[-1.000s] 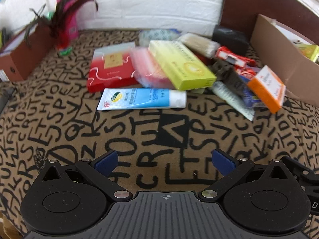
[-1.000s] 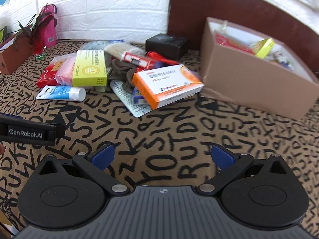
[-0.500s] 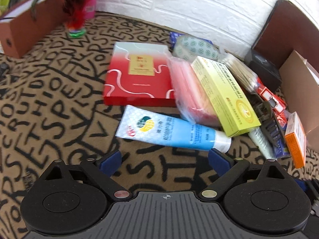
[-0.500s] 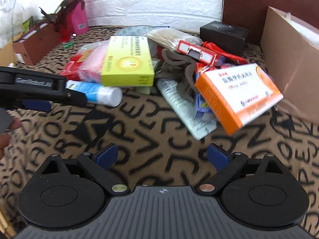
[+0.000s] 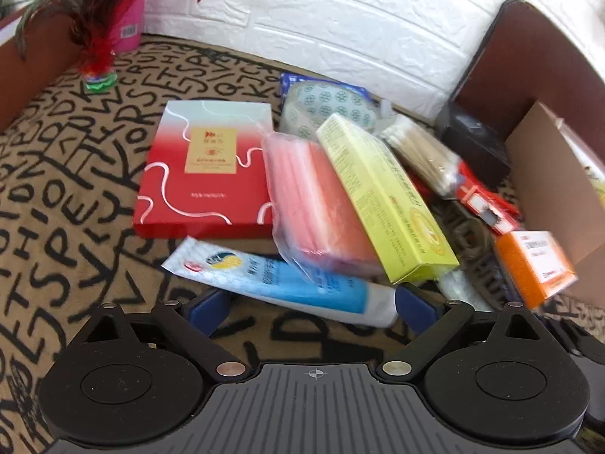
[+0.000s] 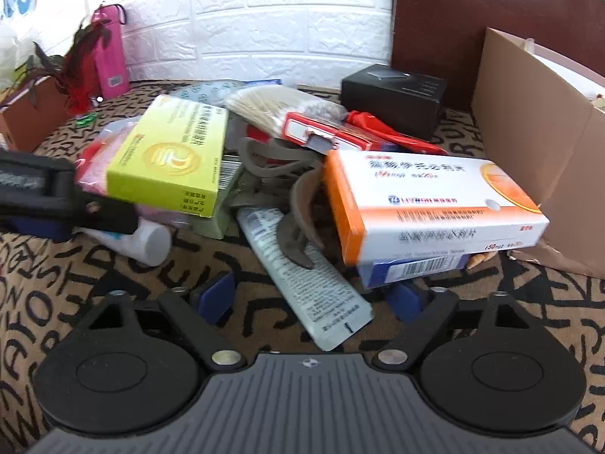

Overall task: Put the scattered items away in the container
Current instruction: 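Grasp the blue hand-cream tube with the left tool while the right tool grasps the white tube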

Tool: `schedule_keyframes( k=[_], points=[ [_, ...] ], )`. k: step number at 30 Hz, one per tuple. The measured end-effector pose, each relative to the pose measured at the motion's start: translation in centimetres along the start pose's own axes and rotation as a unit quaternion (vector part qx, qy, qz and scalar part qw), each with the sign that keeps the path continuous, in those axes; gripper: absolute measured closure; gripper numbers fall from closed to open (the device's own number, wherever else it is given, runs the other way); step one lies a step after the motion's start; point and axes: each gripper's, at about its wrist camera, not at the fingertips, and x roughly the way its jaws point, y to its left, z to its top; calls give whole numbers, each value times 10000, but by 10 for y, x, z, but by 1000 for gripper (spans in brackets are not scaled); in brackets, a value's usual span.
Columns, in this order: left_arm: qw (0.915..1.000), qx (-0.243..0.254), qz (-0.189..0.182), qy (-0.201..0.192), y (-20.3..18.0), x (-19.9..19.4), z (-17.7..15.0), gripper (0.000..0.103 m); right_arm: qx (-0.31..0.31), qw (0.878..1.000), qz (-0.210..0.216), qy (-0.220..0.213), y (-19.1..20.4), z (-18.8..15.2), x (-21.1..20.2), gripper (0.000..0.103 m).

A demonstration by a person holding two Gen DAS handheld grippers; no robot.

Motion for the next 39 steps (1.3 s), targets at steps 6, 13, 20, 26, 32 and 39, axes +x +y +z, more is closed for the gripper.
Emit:
schedule_keyframes(
  k=[6,13,20,26,32,39],
  points=[
    [9992,245,-298,-39,-3,8,-1,9,-138,9990,413,91,4,-2,-12,63],
    [9955,-24,-936,116,3,-12,-24,57,-358,9958,791,282,25,-20,-35,63],
    [9902,-616,-1225,283,18,-28,-54,74,-911,9857,1298,567,46,-50,-71,61],
    [9836,-1480,-948,-398,43,-48,-42,44,-1042,9880,1053,429,51,-52,-80,37],
    [9947,-504,-723,-538,40,-31,2,32,-727,9920,922,464,42,-51,-80,32],
    [9922,773,-981,-46,26,-4,4,26,-516,9938,807,566,36,-52,-77,28]
  ],
)
